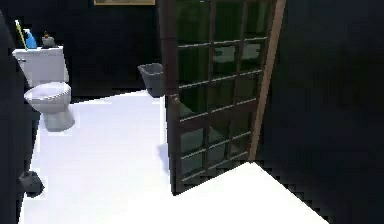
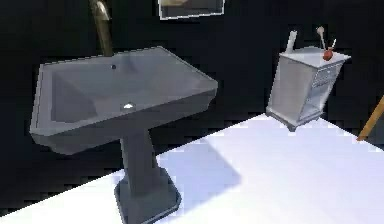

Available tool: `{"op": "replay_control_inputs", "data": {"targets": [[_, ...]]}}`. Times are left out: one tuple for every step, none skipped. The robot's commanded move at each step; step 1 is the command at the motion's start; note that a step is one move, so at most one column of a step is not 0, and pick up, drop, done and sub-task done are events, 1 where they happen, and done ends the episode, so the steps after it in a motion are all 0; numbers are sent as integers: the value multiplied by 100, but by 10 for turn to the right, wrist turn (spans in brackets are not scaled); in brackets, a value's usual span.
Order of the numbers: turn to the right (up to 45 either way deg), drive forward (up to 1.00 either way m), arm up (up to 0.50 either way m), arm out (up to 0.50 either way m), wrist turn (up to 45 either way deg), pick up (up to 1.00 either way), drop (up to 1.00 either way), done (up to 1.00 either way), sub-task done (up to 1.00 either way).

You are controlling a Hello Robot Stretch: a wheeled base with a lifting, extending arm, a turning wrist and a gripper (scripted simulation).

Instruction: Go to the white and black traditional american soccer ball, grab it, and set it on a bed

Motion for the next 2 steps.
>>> {"op": "replay_control_inputs", "data": {"targets": [[450,0,0,0,0,0,0,0,0],[450,0,0,0,0,0,0,0,0]]}}
